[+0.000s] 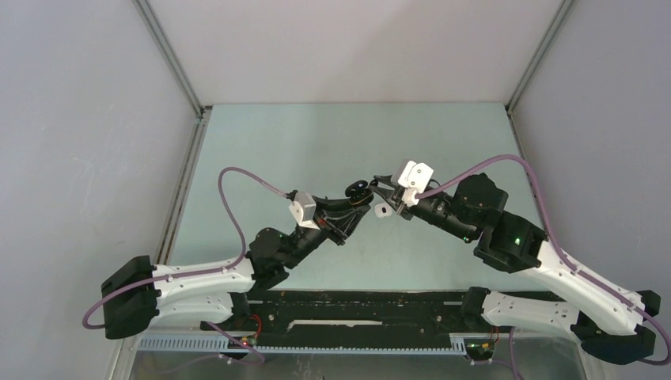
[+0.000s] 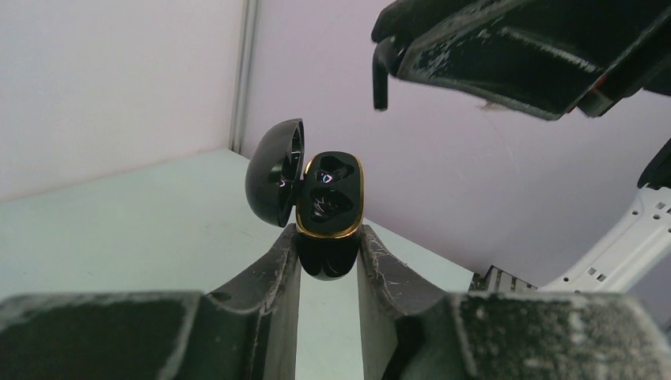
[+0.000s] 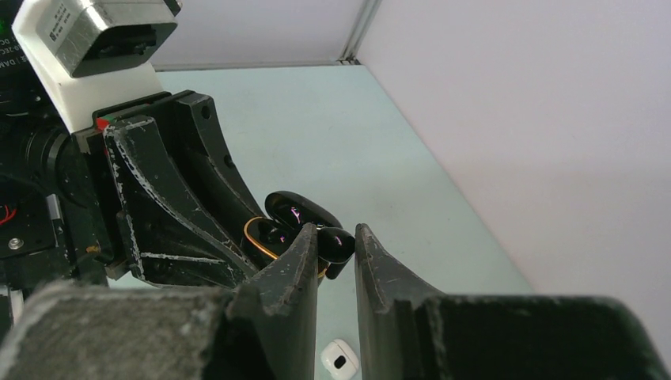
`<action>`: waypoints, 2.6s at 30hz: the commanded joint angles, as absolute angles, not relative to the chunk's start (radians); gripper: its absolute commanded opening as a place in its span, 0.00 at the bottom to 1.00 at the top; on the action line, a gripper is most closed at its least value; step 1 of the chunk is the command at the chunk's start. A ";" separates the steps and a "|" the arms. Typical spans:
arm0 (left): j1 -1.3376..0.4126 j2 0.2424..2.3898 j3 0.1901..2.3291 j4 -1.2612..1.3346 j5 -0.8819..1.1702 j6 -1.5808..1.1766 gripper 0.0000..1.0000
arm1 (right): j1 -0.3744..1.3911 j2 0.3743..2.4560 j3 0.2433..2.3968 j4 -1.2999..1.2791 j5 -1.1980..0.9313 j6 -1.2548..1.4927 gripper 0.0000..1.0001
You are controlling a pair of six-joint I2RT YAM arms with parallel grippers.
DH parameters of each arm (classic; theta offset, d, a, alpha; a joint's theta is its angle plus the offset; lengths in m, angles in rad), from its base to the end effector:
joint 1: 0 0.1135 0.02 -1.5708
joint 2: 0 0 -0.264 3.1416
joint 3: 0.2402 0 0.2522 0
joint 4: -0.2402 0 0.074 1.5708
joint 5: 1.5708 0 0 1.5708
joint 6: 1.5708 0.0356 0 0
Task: Insert the wireless bluetooth earbuds into the charging case
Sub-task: Insert the right earbud into the right side groove of the charging case, then adjust the left earbud at the center of the board.
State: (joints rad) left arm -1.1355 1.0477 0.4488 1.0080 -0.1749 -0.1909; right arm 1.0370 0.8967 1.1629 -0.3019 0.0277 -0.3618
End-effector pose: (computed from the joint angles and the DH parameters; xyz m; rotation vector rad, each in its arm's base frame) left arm 0.1002 -0.2008 0.2970 0.4114 1.1648 -1.0638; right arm 0.0951 0.1590 0.4382 -1.0321 1.2607 0.4994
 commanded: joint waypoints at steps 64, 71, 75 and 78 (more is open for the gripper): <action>-1.132 1.036 0.481 1.054 -0.165 -0.182 0.00 | 1.042 0.896 1.144 -0.344 -0.045 -0.299 0.81; -1.131 1.037 0.469 1.024 -0.161 -0.166 0.00 | 0.816 0.914 1.393 -0.574 -0.261 -0.154 0.80; -1.132 1.027 0.446 1.007 -0.159 -0.156 0.00 | 0.640 0.936 1.475 -0.694 -0.371 -0.116 0.81; -1.132 1.005 0.430 0.977 -0.160 -0.149 0.00 | 0.520 0.941 1.476 -0.730 -0.480 -0.107 0.82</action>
State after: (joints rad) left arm -1.1355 1.0431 0.4519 0.9848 -0.1539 -0.1833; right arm 0.6331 0.9226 1.4544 -0.6102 -0.3061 -0.1616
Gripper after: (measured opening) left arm 0.297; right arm 0.812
